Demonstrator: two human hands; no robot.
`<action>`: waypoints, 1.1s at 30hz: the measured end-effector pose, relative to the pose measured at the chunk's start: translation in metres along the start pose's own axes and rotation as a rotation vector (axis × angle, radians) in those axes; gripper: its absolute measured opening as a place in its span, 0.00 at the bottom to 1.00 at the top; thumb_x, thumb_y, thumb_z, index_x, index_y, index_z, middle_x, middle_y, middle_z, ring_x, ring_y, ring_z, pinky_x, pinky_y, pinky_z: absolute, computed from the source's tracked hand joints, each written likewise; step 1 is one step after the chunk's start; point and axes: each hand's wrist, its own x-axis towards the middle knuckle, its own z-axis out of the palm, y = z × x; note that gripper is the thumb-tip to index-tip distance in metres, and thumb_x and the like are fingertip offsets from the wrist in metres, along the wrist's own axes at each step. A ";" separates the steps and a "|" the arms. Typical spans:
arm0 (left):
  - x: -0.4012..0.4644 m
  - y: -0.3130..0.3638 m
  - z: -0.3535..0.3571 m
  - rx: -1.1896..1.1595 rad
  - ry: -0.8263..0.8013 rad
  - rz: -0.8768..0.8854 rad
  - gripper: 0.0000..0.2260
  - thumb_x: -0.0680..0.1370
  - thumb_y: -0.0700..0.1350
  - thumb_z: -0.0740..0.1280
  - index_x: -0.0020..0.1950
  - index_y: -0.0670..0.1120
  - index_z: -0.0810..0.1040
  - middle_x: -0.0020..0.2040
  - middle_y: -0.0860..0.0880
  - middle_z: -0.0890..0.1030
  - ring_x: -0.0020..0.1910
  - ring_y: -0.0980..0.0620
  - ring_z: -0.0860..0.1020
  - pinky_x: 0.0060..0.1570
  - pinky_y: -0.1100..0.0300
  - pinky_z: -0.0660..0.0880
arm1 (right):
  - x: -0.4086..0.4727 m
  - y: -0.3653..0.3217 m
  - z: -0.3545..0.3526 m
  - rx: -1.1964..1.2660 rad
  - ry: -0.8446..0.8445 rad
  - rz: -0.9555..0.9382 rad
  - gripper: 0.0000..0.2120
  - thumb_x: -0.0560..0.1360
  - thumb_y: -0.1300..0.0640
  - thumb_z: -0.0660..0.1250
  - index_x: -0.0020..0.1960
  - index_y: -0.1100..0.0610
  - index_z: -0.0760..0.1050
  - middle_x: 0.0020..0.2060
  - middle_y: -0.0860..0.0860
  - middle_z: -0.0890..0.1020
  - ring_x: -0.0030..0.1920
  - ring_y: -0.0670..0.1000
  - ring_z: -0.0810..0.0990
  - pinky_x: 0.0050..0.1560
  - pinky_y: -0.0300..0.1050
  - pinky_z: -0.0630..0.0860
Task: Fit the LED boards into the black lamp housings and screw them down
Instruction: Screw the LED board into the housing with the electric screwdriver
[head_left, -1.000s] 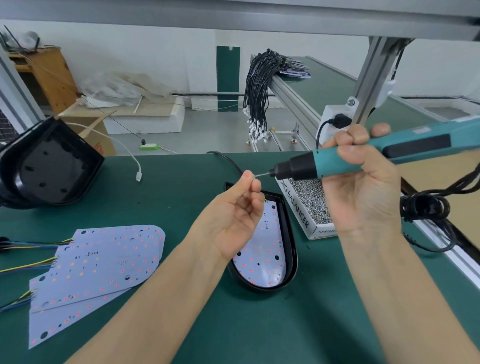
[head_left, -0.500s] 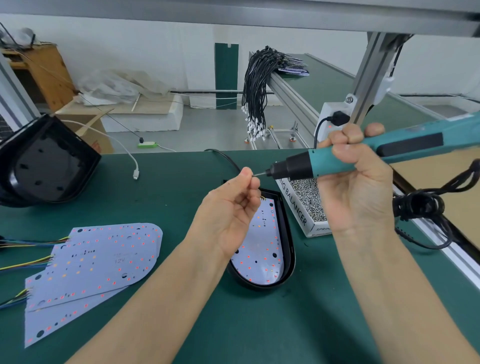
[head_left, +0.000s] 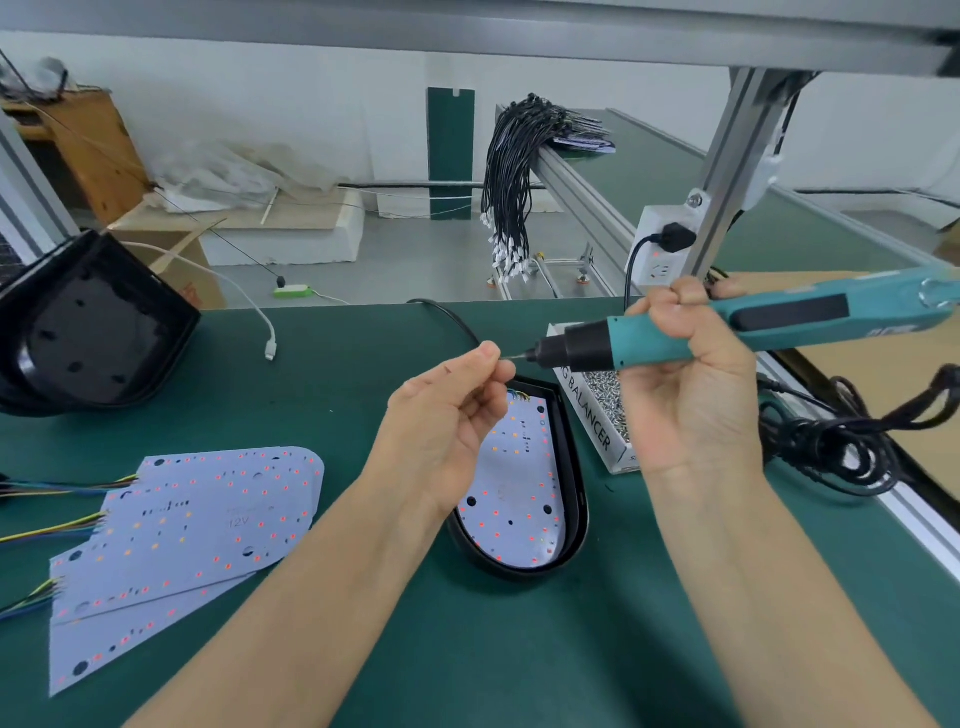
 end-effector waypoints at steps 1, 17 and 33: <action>0.000 0.002 -0.001 -0.029 -0.003 -0.029 0.07 0.76 0.37 0.69 0.38 0.40 0.81 0.32 0.47 0.81 0.28 0.56 0.77 0.32 0.69 0.77 | -0.001 0.000 0.000 0.013 0.007 0.004 0.21 0.69 0.79 0.55 0.42 0.52 0.67 0.32 0.47 0.73 0.33 0.46 0.74 0.47 0.39 0.72; -0.013 0.005 -0.001 -0.164 -0.044 -0.110 0.11 0.75 0.36 0.67 0.35 0.41 0.84 0.33 0.47 0.81 0.27 0.56 0.77 0.30 0.67 0.77 | -0.008 -0.002 0.010 0.065 -0.038 0.029 0.21 0.69 0.78 0.53 0.43 0.52 0.67 0.33 0.47 0.72 0.33 0.46 0.74 0.46 0.38 0.73; -0.017 -0.003 0.004 0.056 -0.018 -0.015 0.06 0.75 0.34 0.68 0.46 0.42 0.83 0.39 0.47 0.85 0.30 0.55 0.80 0.33 0.63 0.79 | -0.009 -0.011 -0.002 0.078 0.019 0.008 0.20 0.62 0.75 0.58 0.42 0.51 0.67 0.31 0.46 0.72 0.32 0.45 0.74 0.45 0.39 0.74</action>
